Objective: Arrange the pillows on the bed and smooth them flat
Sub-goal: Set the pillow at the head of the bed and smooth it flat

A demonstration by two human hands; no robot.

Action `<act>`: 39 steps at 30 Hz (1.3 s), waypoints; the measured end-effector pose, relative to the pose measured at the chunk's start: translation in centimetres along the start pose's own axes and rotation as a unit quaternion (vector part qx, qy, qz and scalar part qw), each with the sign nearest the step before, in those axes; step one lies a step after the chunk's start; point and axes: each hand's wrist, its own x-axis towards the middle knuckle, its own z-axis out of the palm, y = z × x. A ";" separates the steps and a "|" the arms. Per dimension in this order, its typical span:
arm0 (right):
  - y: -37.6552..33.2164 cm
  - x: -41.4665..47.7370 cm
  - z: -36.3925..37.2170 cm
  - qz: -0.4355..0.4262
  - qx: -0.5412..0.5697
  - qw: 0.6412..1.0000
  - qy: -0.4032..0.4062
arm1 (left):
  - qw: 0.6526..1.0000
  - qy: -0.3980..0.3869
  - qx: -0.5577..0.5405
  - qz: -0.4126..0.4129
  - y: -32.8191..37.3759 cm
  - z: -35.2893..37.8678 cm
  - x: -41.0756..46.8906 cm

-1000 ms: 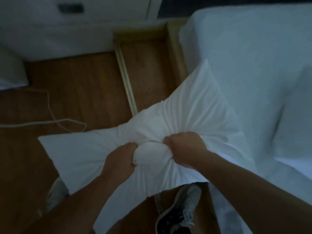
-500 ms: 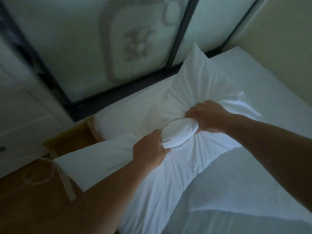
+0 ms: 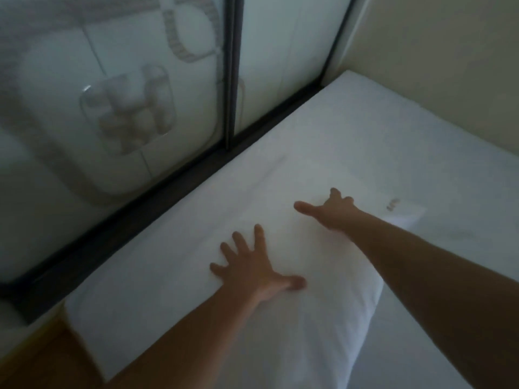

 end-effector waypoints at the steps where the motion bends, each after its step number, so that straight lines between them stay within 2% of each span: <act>1: -1.0 1.7 0.8 0.030 0.017 0.999 0.002 | 1.000 -0.002 -0.010 -0.002 0.5 0.2 1.6; 3: -2.3 5.0 2.7 0.082 0.030 0.996 0.002 | 1.000 0.019 -0.010 0.014 1.5 1.7 4.0; 5: -2.4 7.2 5.7 0.121 0.015 0.992 0.015 | 0.996 0.076 0.019 0.035 2.1 3.7 5.7; 9: -0.5 8.8 11.8 0.108 -0.044 0.976 0.185 | 0.982 0.163 0.044 0.085 1.2 5.2 9.5; 11: 0.0 9.7 13.3 0.095 -0.035 0.968 0.228 | 0.981 0.152 0.019 0.121 0.9 4.9 11.4; 14: 0.5 11.2 13.3 0.090 0.027 0.974 0.208 | 0.981 0.108 -0.011 0.160 1.3 4.0 13.2; 17: 0.8 10.6 11.5 0.075 0.074 0.981 0.160 | 0.987 0.062 -0.046 0.138 2.0 2.2 12.8; 19: 0.0 10.2 8.6 0.061 0.087 0.978 0.178 | 0.986 0.055 -0.083 0.133 3.2 0.0 11.7; 25: -2.9 14.9 -5.7 0.049 0.099 0.962 0.250 | 0.969 0.134 -0.094 0.185 14.3 -9.5 12.7; 29: -3.2 26.2 -15.3 0.034 0.111 0.945 0.306 | 0.954 0.164 -0.080 0.239 25.1 -13.6 22.2; 32: -1.4 37.1 -19.5 0.034 0.104 0.949 0.295 | 0.959 0.135 -0.040 0.246 31.6 -14.1 33.2; 34: 0.8 43.3 -18.5 0.061 0.078 0.970 0.222 | 0.971 0.115 0.010 0.211 33.7 -12.2 40.1; 36: 2.6 47.9 -14.3 0.067 0.060 0.980 0.177 | 0.962 0.179 0.058 0.196 34.0 -9.1 45.0; 39: 3.6 52.1 -8.9 0.066 0.072 0.965 0.242 | 0.932 0.262 0.108 0.225 33.7 -4.0 50.3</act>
